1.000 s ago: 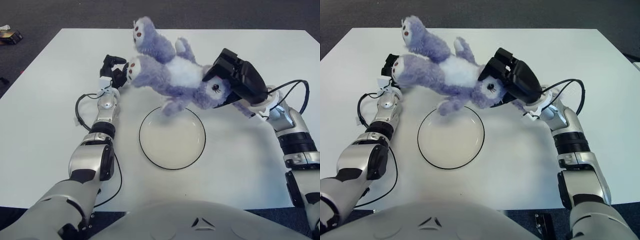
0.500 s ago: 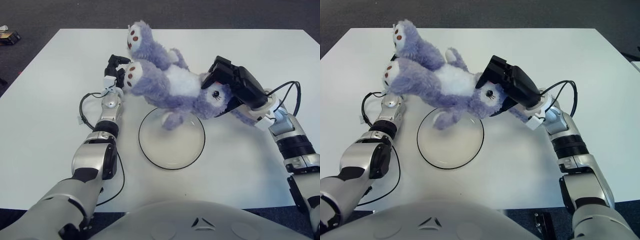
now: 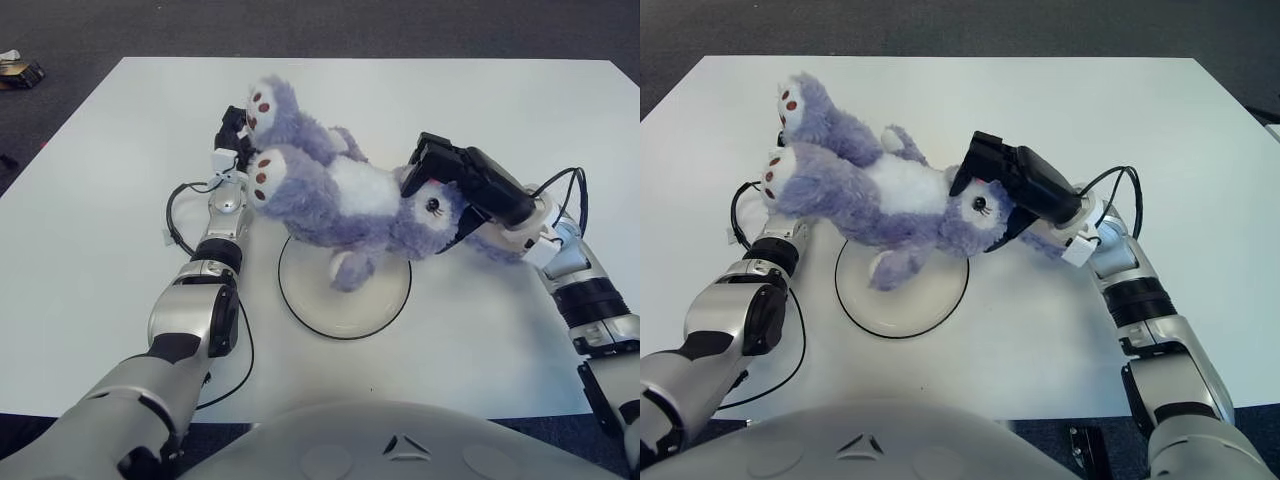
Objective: Put the doll into the plate.
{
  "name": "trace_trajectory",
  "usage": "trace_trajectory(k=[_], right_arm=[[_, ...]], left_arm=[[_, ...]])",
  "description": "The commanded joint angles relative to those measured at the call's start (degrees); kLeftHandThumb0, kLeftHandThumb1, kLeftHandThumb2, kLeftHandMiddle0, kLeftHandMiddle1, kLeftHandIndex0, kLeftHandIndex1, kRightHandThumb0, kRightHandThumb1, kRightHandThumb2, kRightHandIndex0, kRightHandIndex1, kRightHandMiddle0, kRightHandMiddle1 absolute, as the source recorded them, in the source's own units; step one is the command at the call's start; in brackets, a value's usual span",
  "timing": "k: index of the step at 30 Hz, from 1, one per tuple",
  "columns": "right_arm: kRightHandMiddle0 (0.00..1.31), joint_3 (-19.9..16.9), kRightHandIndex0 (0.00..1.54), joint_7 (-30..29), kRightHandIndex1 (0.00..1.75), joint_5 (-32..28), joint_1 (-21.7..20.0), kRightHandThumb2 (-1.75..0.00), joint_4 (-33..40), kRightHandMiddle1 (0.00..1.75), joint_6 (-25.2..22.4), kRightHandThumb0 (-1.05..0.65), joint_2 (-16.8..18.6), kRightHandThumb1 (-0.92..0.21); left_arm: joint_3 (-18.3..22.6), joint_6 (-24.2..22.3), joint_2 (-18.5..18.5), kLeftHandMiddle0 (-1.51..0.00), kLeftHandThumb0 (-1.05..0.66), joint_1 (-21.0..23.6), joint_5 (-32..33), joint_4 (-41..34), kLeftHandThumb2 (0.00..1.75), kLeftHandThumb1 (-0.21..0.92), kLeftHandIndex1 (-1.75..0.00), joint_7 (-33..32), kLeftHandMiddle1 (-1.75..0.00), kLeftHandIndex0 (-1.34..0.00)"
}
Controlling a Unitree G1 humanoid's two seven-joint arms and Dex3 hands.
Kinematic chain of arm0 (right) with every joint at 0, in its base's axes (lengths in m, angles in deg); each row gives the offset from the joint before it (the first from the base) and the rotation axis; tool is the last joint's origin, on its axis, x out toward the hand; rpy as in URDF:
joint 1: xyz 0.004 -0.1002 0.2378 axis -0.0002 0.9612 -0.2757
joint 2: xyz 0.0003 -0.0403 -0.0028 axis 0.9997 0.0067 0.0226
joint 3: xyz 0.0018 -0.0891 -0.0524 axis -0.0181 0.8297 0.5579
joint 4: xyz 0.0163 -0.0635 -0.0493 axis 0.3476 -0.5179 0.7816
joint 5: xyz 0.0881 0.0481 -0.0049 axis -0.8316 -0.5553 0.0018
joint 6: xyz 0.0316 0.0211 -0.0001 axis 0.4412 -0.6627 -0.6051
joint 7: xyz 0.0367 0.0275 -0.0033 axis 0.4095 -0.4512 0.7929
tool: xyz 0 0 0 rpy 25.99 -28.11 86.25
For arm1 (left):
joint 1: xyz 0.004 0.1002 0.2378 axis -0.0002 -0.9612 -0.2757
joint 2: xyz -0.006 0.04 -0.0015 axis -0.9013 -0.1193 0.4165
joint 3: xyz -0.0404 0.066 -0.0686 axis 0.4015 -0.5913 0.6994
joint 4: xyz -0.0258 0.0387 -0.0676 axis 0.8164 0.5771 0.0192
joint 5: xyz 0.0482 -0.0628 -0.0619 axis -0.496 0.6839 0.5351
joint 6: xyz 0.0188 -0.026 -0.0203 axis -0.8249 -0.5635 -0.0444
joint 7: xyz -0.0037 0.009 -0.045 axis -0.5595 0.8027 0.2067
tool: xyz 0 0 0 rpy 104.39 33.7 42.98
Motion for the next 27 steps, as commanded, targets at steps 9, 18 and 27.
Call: trace_trajectory(k=[9, 18, 27], right_arm=[[0.39, -2.1, 0.57, 7.87, 1.5, -7.15, 3.72, -1.07, 7.91, 1.75, -8.3, 0.0, -1.61, -0.46], [0.38, -3.84, 0.59, 9.59, 1.46, -4.95, 5.24, -1.04, 7.86, 1.75, -5.52, 0.0, 1.2, -0.47], [0.37, -4.65, 0.6, 10.13, 1.45, -3.81, 6.4, -1.03, 7.95, 1.75, -4.24, 0.0, 2.5, -0.48]], left_arm=[[-0.36, -0.1, 0.73, -0.83, -0.35, 0.78, -0.14, -1.02, 0.32, 0.92, -1.53, -0.45, -1.57, -0.42], [-0.55, 0.09, 1.07, -0.83, -0.35, 0.43, -0.3, -1.47, 0.32, 0.92, -1.53, -0.55, -1.59, -0.41], [-0.7, 0.04, 1.17, -0.82, -0.35, 0.25, -0.3, -1.81, 0.32, 0.92, -1.53, -0.62, -1.6, -0.41]])
